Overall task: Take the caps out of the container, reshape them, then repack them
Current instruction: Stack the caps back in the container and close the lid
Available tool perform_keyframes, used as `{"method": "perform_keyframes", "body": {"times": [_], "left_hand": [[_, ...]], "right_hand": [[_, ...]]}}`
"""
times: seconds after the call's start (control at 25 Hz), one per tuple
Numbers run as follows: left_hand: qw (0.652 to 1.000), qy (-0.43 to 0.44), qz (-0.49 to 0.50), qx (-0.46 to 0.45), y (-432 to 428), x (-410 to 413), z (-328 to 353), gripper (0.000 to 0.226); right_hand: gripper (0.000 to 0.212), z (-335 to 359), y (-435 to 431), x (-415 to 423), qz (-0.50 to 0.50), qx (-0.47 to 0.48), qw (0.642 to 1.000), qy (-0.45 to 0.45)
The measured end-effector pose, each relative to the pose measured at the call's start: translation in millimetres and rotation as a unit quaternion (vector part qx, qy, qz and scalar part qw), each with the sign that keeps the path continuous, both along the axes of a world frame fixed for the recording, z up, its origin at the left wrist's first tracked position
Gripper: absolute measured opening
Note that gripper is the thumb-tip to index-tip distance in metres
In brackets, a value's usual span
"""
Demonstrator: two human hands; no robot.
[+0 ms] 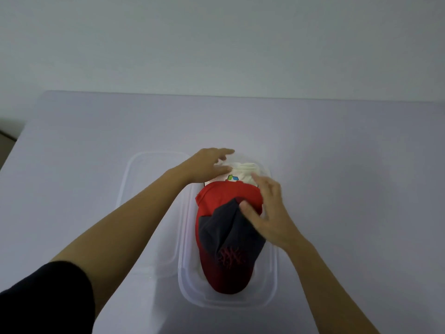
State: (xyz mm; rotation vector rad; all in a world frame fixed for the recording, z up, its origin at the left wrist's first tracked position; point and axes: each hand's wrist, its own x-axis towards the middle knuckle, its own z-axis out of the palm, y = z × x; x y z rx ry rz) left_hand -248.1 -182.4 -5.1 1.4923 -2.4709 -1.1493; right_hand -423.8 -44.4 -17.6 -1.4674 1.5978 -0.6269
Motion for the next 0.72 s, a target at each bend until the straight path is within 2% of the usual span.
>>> {"method": "perform_keyframes", "body": {"times": [0.04,0.12,0.2,0.28,0.4,0.52,0.6,0.68,0.72], "left_hand": [[0.999,0.025,0.041,-0.022,2.2,6.5,4.0,0.044],[0.995,-0.006,0.086,-0.058,5.3,19.2,10.0,0.038],[0.993,-0.080,0.063,-0.052,9.5,23.9,9.8,0.036],[0.993,-0.101,0.048,-0.036,10.6,16.8,2.8,0.032],[0.988,-0.093,0.112,-0.058,10.6,6.4,-3.1,0.025],[0.981,-0.050,0.165,-0.087,26.7,17.6,5.2,0.035],[0.982,-0.024,0.175,-0.061,41.3,30.5,11.1,0.032],[0.991,-0.078,0.109,0.008,53.0,32.0,10.3,0.029],[0.990,-0.106,0.083,0.028,56.1,28.5,7.2,0.028]], "right_hand": [[0.061,-2.2,-7.1,-8.4,-0.025,-0.060,0.998,0.024],[0.043,-7.3,-28.4,-26.5,-0.037,-0.132,0.985,0.104],[0.041,-13.9,-53.4,-35.2,0.023,-0.127,0.978,0.164],[0.036,-17.8,-73.1,-29.2,0.064,-0.116,0.964,0.231],[0.024,-5.9,-91.1,-13.9,0.004,-0.110,0.946,0.305],[0.027,-0.2,-79.4,-24.7,0.017,-0.089,0.964,0.248],[0.036,3.5,-64.9,-37.9,0.065,0.003,0.980,0.189],[0.042,-1.0,-51.0,-37.8,0.120,0.067,0.971,0.197],[0.042,-5.6,-47.3,-33.2,0.112,0.054,0.967,0.224]]}}
